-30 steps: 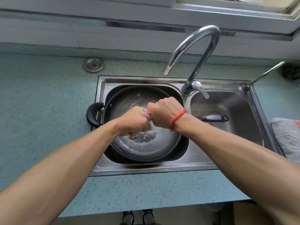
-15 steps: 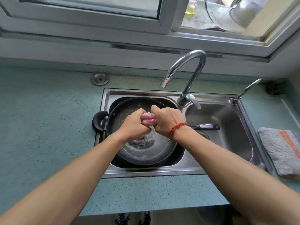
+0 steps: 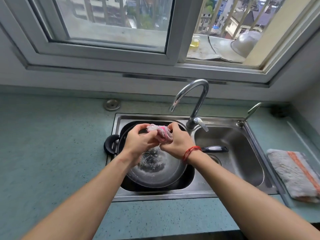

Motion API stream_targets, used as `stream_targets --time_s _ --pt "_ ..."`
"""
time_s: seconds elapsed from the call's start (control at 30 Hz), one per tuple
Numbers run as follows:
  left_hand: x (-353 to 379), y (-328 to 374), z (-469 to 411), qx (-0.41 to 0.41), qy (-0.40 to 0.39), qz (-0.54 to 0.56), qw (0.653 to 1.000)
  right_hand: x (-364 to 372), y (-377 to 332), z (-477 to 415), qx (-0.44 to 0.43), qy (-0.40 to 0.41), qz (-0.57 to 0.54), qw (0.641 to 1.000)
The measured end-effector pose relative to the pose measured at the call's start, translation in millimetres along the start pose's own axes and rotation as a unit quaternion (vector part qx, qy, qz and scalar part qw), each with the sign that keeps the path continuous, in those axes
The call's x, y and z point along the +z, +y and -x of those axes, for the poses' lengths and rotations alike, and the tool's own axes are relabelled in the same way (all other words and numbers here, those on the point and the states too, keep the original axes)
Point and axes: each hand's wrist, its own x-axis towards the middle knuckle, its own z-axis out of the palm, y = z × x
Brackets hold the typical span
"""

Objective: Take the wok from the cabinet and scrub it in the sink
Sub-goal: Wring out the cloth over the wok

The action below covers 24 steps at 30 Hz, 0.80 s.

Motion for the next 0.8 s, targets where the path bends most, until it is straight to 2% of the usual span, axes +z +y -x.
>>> stream_targets --time_s 0.1,0.3,0.43,0.63,0.8 --pt "-1.7 -0.4 2.6 0.015 0.017 -0.008 1.0 -3.9 -3.1 2.5 0.011 -0.016 -0.041 0.999" --pt "-4.9 6.1 7.1 0.05 0.041 -0.025 0.998 -13.8 -12.7 2.2 0.018 0.013 -0.083 0.996" --pt "-6.0 16.5 14.4 0.083 0.044 -0.06 0.994 -16.6 -16.6 1.5 0.028 -0.031 -0.211 0.977" --pt "-25.4 20.7 13.4 0.097 0.078 -0.137 0.983 -31.6 -18.3 -3.3 0.096 0.069 -0.396 0.911" --pt "-26.1 18.2 19.6 0.068 0.046 -0.153 0.985 -36.4 -32.9 2.7 0.107 0.073 -0.516 0.847"
